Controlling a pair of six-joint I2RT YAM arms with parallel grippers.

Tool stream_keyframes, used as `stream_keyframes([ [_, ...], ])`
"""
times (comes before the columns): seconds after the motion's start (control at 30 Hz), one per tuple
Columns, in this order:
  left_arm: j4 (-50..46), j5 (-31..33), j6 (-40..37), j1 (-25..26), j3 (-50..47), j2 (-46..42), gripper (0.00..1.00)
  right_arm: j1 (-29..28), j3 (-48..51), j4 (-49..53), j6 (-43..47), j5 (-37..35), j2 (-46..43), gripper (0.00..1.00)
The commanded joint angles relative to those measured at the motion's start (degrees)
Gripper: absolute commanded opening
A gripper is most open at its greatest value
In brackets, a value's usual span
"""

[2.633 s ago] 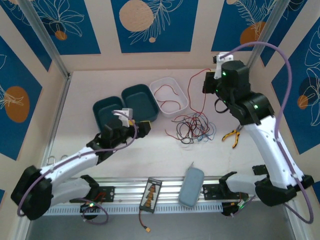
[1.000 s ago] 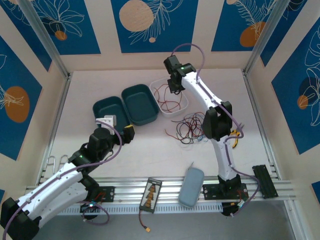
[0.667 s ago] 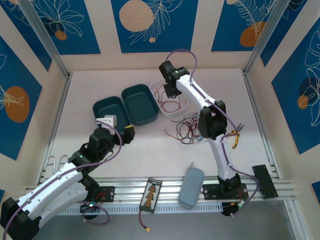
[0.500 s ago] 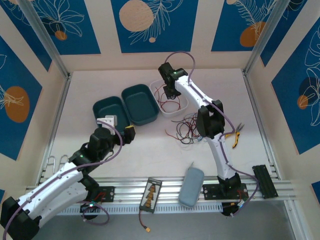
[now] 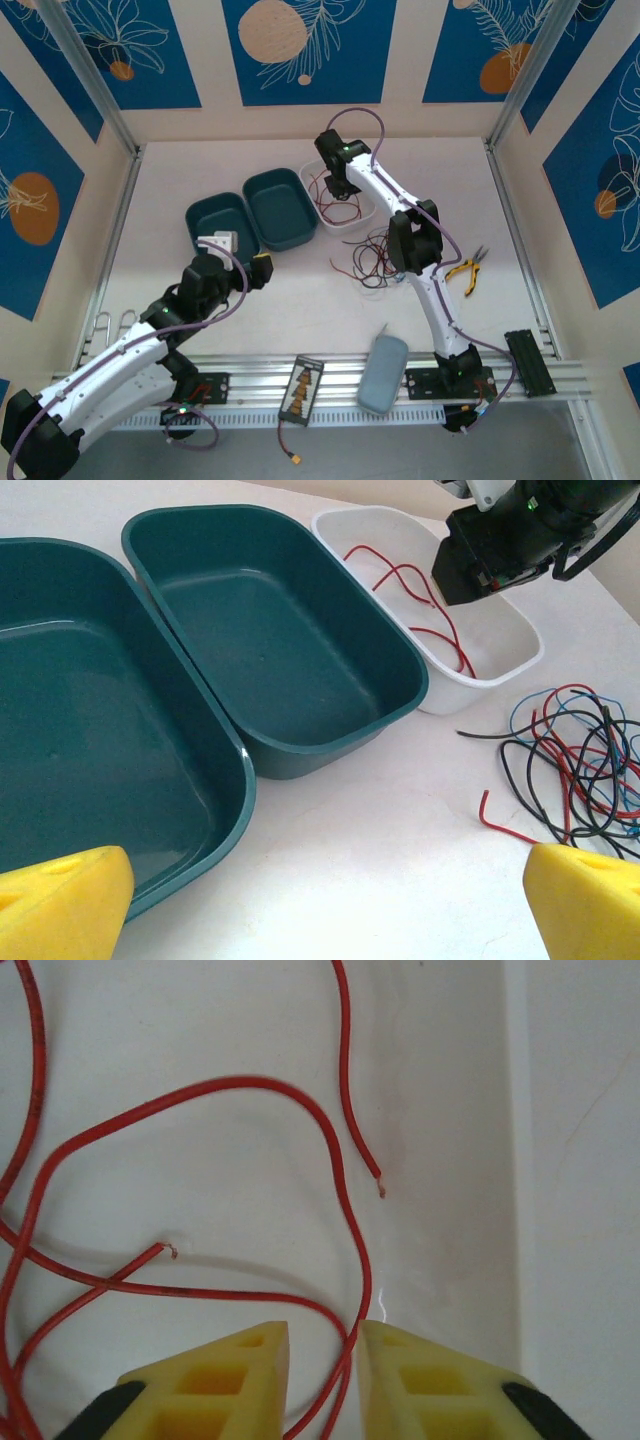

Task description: Untangle the cables

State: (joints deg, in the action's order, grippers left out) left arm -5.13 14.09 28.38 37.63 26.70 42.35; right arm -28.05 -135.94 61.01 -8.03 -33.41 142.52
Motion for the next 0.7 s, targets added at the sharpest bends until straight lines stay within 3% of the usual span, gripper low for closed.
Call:
stream_keyframes([
  [0.0,1.9,-0.6,-0.4,-0.5,-0.2,0.4,1.00,0.4,-2.0,1.9,-0.1,0.3,-0.6,0.33],
  [0.37,2.8,-0.9,-0.5,-0.5,-0.1,1.7,1.00,-0.6,4.0,2.1,-3.4,0.1,-10.8,0.54],
  [0.5,3.2,-0.9,-0.3,-0.5,-0.2,2.3,1.00,-1.2,11.8,0.0,-7.1,0.9,-18.1,0.58],
  [0.67,4.3,-1.2,0.2,-0.5,-0.4,3.5,1.00,-1.3,25.7,-4.5,-11.9,2.1,-28.8,0.72],
])
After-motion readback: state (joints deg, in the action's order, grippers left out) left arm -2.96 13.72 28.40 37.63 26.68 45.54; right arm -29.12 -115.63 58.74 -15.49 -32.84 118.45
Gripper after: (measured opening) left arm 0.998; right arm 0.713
